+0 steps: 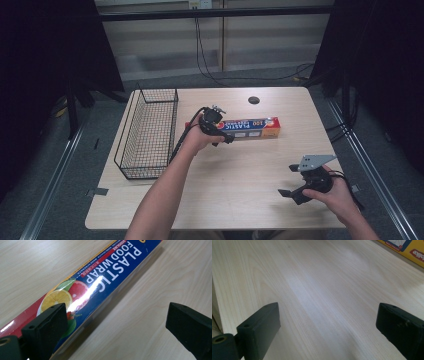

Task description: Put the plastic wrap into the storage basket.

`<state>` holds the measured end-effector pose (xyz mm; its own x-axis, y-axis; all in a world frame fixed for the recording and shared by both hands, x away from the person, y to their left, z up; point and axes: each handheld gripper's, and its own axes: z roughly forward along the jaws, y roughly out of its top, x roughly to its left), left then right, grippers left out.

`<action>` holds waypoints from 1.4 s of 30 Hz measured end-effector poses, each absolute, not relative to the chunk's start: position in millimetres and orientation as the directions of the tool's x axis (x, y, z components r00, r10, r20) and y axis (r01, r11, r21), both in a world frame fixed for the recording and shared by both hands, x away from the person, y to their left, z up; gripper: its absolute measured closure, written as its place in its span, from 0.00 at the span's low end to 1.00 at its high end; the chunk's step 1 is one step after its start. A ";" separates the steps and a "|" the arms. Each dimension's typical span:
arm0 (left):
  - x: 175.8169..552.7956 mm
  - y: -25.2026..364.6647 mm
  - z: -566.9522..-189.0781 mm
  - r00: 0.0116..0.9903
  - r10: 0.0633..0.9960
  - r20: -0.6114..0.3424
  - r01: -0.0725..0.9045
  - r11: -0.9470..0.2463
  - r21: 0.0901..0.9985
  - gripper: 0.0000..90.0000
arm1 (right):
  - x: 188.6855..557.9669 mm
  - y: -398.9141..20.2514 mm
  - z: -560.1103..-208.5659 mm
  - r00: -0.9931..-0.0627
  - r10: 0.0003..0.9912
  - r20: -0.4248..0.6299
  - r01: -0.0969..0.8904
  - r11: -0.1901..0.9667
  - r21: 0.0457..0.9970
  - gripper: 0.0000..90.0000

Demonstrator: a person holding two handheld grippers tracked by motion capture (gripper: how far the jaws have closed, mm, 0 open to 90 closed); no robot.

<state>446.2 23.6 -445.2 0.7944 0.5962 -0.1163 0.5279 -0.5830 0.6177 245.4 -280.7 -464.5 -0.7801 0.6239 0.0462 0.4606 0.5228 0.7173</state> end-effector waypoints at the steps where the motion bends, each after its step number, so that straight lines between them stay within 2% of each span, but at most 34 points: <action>1: 446.6 22.7 -446.6 0.790 0.603 -0.115 0.532 -0.580 0.616 0.04 | 245.4 -280.7 -464.5 -0.780 0.624 0.046 0.461 0.523 0.717 0.06; 11: 455.5 19.6 -449.7 0.785 0.614 -0.085 0.520 -0.579 0.628 0.03 | 245.3 -278.5 -465.6 -0.788 0.614 0.041 0.457 0.539 0.708 0.06; 17: 463.5 20.6 -454.3 0.778 0.623 -0.085 0.507 -0.541 0.671 0.01 | 245.2 -278.1 -466.2 -0.793 0.608 0.043 0.453 0.541 0.709 0.06; 27: 470.0 23.2 -454.7 0.768 0.639 -0.055 0.508 -0.555 0.659 0.02 | 244.8 -278.4 -465.6 -0.791 0.610 0.042 0.456 0.542 0.706 0.06; 34: 473.5 26.1 -456.5 0.760 0.645 -0.080 0.518 -0.526 0.675 0.03 | 245.0 -277.4 -466.9 -0.796 0.604 0.039 0.453 0.551 0.701 0.06; 39: 475.7 26.5 -458.6 0.784 0.620 -0.047 0.486 -0.564 0.667 0.02 | 244.7 -277.3 -466.5 -0.797 0.602 0.040 0.452 0.553 0.700 0.06; 42: 475.5 24.9 -458.7 0.760 0.649 -0.032 0.503 -0.556 0.662 0.03 | 244.9 -277.4 -466.7 -0.798 0.602 0.039 0.452 0.553 0.700 0.06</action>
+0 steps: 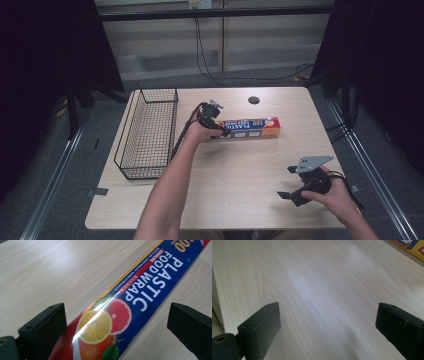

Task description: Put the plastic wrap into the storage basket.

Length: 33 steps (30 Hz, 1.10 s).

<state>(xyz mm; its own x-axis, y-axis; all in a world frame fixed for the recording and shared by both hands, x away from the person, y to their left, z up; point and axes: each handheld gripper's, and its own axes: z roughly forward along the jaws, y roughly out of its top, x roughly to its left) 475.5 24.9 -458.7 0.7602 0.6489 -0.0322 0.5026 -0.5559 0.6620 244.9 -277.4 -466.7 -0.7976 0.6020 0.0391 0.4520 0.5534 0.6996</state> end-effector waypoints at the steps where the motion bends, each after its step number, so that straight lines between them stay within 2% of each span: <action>1: 475.6 25.0 -458.9 0.767 0.641 -0.020 0.492 -0.567 0.661 0.02 | 245.0 -277.4 -467.0 -0.798 0.601 0.038 0.451 0.554 0.700 0.06; 10: 471.1 21.3 -459.7 0.774 0.634 -0.002 0.481 -0.586 0.652 0.05 | 244.9 -277.6 -466.3 -0.798 0.601 0.040 0.452 0.552 0.701 0.06; 13: 470.8 23.4 -459.7 0.795 0.605 -0.036 0.494 -0.612 0.618 0.10 | 244.9 -277.2 -466.7 -0.799 0.600 0.043 0.453 0.552 0.700 0.06; 16: 468.9 21.0 -462.6 0.798 0.599 -0.067 0.519 -0.626 0.582 0.11 | 244.6 -276.6 -466.6 -0.798 0.601 0.044 0.454 0.551 0.700 0.06; 21: 464.9 17.6 -462.3 0.818 0.576 -0.005 0.483 -0.681 0.551 0.15 | 244.6 -276.6 -465.8 -0.798 0.601 0.048 0.454 0.546 0.704 0.06; 33: 454.9 13.6 -456.2 0.840 0.542 0.032 0.466 -0.751 0.468 0.24 | 244.6 -275.9 -466.1 -0.802 0.595 0.050 0.452 0.551 0.702 0.06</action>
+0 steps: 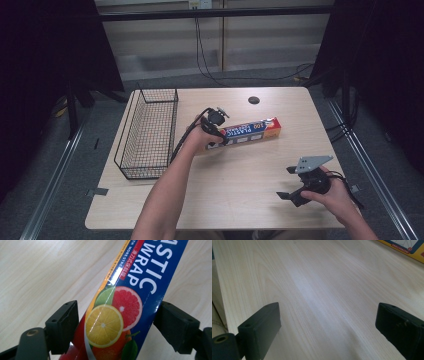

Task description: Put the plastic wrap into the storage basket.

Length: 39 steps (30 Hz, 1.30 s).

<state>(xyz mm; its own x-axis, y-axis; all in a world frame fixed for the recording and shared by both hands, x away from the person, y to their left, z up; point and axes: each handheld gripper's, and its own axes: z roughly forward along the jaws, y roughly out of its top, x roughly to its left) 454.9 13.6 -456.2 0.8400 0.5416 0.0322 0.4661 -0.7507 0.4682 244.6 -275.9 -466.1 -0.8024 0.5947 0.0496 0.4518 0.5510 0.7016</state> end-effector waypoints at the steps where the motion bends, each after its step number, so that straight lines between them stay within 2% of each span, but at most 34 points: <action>1: 454.6 13.7 -455.4 0.848 0.529 0.041 0.456 -0.766 0.454 0.25 | 244.6 -275.9 -466.1 -0.802 0.595 0.050 0.452 0.551 0.702 0.06; 10: 448.1 16.4 -449.9 0.850 0.527 0.016 0.474 -0.778 0.413 0.38 | 244.6 -275.2 -466.3 -0.802 0.594 0.052 0.453 0.550 0.702 0.06; 20: 434.4 23.2 -445.8 0.840 0.543 -0.017 0.510 -0.777 0.369 0.43 | 244.5 -273.2 -466.8 -0.804 0.592 0.053 0.453 0.552 0.700 0.06; 24: 435.0 23.6 -445.1 0.836 0.549 -0.028 0.520 -0.774 0.360 0.40 | 244.0 -272.2 -466.3 -0.801 0.596 0.054 0.455 0.549 0.701 0.06; 28: 441.4 18.7 -446.7 0.818 0.570 -0.081 0.547 -0.726 0.416 0.37 | 244.0 -272.3 -466.4 -0.803 0.593 0.051 0.453 0.553 0.699 0.06; 39: 456.5 -10.3 -447.6 0.829 0.552 -0.085 0.529 -0.726 0.440 0.25 | 244.7 -275.0 -467.8 -0.803 0.593 0.060 0.458 0.551 0.698 0.06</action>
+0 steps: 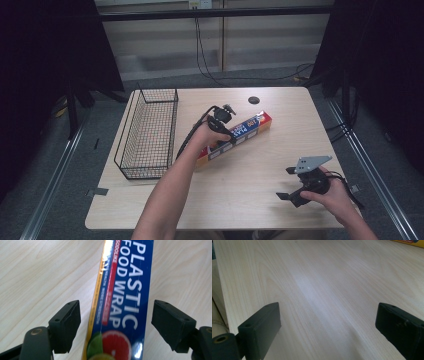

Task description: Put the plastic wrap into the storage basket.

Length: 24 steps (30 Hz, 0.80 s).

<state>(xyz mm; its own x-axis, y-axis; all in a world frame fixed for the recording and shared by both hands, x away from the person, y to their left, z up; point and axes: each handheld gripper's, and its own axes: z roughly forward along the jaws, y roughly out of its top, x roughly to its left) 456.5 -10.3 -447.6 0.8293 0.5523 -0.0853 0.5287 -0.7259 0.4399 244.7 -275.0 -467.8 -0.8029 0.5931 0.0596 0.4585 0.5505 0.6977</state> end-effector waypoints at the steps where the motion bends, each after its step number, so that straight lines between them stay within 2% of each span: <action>1: 456.5 -10.3 -447.6 0.829 0.552 -0.085 0.529 -0.726 0.440 0.25 | 244.7 -275.1 -467.8 -0.802 0.594 0.061 0.460 0.549 0.698 0.06; 8: 461.5 -23.2 -457.6 0.831 0.554 -0.060 0.523 -0.739 0.424 0.26 | 245.1 -275.9 -467.2 -0.802 0.594 0.059 0.456 0.547 0.702 0.06; 10: 462.8 -24.9 -457.9 0.833 0.550 -0.062 0.522 -0.745 0.414 0.31 | 244.9 -276.1 -467.0 -0.801 0.595 0.059 0.457 0.545 0.703 0.06; 11: 462.8 -26.8 -456.7 0.840 0.539 -0.055 0.513 -0.759 0.401 0.40 | 244.7 -276.4 -466.7 -0.801 0.595 0.060 0.457 0.544 0.703 0.06; 13: 461.9 -28.3 -455.9 0.848 0.528 -0.038 0.498 -0.772 0.394 0.42 | 244.7 -276.5 -466.6 -0.802 0.595 0.061 0.457 0.545 0.703 0.06; 17: 457.2 -32.5 -451.7 0.839 0.542 -0.047 0.524 -0.782 0.336 0.45 | 244.5 -276.2 -467.0 -0.803 0.593 0.063 0.458 0.546 0.701 0.06; 24: 453.4 -24.6 -441.1 0.814 0.575 -0.085 0.569 -0.757 0.321 0.47 | 244.6 -276.4 -466.7 -0.803 0.593 0.061 0.456 0.546 0.703 0.07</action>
<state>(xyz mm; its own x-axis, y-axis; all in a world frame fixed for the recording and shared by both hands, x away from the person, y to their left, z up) 453.4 -24.6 -441.1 0.8136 0.5752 -0.0855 0.5689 -0.7570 0.3214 244.6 -276.4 -466.7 -0.8032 0.5926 0.0611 0.4563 0.5460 0.7026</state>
